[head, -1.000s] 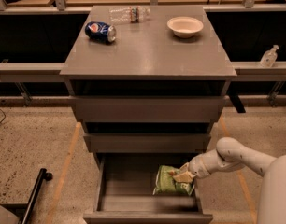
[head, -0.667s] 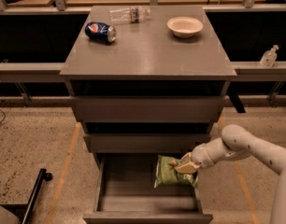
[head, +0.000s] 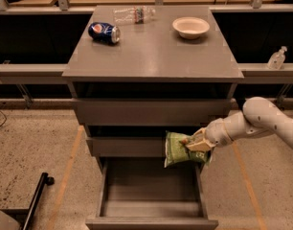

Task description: Pick green jalapeno chip bag from bottom drawer and place on counter

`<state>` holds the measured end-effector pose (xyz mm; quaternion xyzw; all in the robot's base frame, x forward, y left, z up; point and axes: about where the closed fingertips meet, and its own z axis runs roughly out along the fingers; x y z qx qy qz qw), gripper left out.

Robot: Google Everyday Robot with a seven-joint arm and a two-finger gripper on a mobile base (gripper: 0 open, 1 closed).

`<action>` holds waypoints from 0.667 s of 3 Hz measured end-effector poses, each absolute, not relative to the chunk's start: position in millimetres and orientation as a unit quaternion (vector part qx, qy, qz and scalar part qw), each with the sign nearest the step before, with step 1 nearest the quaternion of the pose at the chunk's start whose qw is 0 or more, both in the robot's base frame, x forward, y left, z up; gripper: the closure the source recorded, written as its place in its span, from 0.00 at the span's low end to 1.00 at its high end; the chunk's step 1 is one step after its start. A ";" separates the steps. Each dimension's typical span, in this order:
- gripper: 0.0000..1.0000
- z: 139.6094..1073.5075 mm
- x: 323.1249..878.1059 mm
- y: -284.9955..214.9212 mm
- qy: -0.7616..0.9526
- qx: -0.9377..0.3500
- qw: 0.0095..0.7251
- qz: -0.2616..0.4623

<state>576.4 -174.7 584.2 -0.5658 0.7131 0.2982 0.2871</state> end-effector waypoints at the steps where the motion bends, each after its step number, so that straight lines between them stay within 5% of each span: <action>1: 1.00 584.2 576.4 -174.7 0.713 -0.566 0.287 0.298; 2: 1.00 586.8 573.0 -170.8 0.706 -0.571 0.288 0.304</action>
Offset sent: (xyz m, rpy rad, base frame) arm -0.0069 0.0039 0.0093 0.0203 -0.0097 0.0354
